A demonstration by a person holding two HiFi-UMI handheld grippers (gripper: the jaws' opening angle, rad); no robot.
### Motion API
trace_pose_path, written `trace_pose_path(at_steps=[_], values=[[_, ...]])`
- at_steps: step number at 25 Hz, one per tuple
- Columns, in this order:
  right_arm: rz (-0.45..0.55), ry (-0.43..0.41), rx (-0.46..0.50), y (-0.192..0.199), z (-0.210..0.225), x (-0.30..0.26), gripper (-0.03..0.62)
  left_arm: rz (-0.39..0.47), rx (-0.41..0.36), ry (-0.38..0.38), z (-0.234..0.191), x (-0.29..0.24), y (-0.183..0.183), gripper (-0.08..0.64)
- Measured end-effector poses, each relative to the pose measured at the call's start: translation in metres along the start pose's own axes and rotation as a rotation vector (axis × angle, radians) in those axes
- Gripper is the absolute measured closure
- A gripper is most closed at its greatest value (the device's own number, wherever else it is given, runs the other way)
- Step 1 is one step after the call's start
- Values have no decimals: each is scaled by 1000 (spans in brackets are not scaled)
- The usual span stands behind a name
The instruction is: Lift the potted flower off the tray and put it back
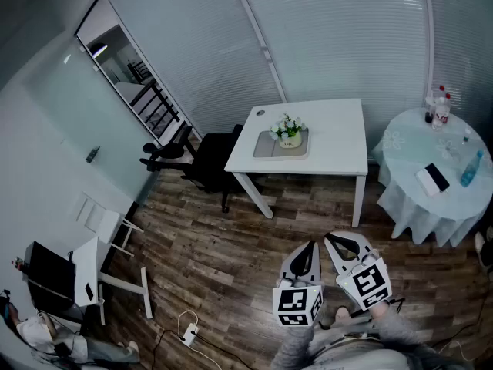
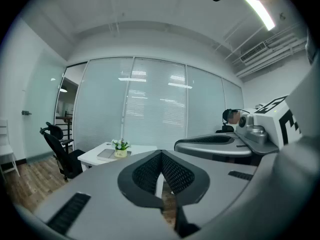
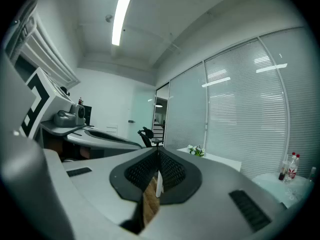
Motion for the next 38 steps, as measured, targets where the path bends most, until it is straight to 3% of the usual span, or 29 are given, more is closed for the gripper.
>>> trace_pose_path(at_steps=[7, 18, 38], values=[[30, -14, -14, 11, 5, 0, 569, -4, 16, -7, 4, -4, 9, 549], [-4, -39, -39, 19, 10, -22, 569, -43, 37, -23, -16, -17, 15, 549], [-19, 15, -15, 7, 38, -161, 569, -31, 25, 74, -130, -106, -31, 549]])
Point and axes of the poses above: the fingertips, and each gripper's own axes: x backward along the fingers, z to its right, y out of its underside, the point moved 7 cm from there along x, backward along the fingers, and after that the axes turned 9 degrees about x, right-handed, at the moved point
